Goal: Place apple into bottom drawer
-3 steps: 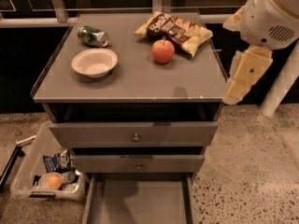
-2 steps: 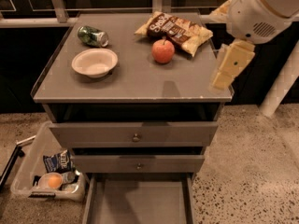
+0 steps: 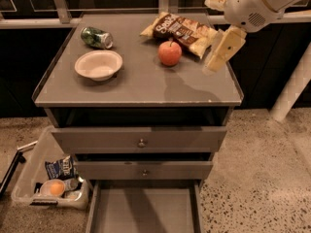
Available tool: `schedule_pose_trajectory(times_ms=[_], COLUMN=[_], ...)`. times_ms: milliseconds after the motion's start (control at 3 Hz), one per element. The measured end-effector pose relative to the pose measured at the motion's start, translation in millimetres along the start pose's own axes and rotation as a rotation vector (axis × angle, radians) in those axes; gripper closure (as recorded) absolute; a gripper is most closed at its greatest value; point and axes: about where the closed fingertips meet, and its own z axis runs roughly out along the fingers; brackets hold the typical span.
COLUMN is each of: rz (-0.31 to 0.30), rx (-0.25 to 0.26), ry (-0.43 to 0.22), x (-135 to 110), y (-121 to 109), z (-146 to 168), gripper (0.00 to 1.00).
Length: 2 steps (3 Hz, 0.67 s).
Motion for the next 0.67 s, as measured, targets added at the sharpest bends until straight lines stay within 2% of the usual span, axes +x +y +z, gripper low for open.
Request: schedule_pose_trajectory(times_ms=[333, 667], rz=[0.003, 0.024], rx=[0.01, 0.052], ry=[0.002, -0.012], x=[-1, 1], y=[-4, -24], z=[5, 28], gripper=[0.0, 0.0])
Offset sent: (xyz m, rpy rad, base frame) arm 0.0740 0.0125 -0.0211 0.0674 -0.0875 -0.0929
